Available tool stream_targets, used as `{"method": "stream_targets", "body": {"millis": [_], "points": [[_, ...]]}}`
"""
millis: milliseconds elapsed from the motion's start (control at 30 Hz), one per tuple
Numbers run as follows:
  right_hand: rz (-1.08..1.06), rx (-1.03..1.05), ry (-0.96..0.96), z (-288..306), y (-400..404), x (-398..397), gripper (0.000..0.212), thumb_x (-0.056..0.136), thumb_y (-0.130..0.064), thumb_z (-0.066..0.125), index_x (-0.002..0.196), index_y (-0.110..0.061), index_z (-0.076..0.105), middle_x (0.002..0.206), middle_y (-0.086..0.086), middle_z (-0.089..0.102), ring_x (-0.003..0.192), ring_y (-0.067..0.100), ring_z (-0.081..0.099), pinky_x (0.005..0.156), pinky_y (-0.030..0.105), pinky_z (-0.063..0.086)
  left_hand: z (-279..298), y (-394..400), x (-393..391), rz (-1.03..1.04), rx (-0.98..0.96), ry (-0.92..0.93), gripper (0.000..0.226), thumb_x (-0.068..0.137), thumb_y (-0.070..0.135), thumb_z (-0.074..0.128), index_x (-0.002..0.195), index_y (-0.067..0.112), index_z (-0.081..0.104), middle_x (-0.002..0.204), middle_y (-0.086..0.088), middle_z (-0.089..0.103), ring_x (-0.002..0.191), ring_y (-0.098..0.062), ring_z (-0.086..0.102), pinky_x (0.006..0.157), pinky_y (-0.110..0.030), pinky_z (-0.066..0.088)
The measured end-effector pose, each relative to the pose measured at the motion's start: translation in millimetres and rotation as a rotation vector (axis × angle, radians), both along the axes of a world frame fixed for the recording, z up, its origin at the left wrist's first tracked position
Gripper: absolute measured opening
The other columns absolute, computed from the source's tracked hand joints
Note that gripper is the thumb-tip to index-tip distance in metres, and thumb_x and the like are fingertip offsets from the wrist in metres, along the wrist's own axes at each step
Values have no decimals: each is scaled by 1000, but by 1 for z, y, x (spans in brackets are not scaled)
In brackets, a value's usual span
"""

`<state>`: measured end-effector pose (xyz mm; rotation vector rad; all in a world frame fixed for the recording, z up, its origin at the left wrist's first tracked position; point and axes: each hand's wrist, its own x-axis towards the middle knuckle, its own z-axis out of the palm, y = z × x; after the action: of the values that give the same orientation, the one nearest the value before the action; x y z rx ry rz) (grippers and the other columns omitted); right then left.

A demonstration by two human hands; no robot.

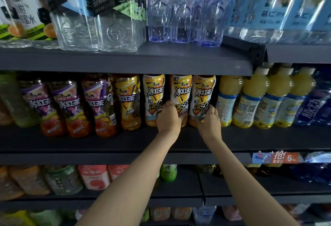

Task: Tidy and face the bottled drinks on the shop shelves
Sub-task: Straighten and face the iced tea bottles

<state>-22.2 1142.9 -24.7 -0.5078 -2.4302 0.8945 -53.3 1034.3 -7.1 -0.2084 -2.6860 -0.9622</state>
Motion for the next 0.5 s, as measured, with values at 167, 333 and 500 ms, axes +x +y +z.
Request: {"method": "stream_targets", "body": {"millis": [167, 333, 500], "points": [[-62, -1, 106, 3, -4, 6, 58, 85, -11, 68, 132, 0, 37, 131, 18, 43, 122, 34, 44, 91, 34, 40, -4, -18, 6, -105, -12, 3, 50, 88, 26, 64, 128, 6, 42, 125, -11, 55, 116, -27, 54, 90, -32, 45], [167, 85, 552, 16, -54, 20, 37, 85, -5, 67, 116, 7, 49, 115, 20, 52, 106, 31, 55, 84, 14, 36, -23, -89, 26, -88, 129, 234, 42, 84, 9, 65, 124, 5, 51, 118, -9, 61, 109, -24, 59, 83, -12, 35], [358, -37, 273, 25, -111, -24, 73, 90, -16, 63, 144, 6, 19, 147, 20, 33, 136, 29, 32, 104, 22, 29, -28, -129, 35, -46, 97, 199, 50, 85, 3, 60, 132, 5, 44, 126, -10, 55, 117, -24, 52, 88, -11, 30]]}}
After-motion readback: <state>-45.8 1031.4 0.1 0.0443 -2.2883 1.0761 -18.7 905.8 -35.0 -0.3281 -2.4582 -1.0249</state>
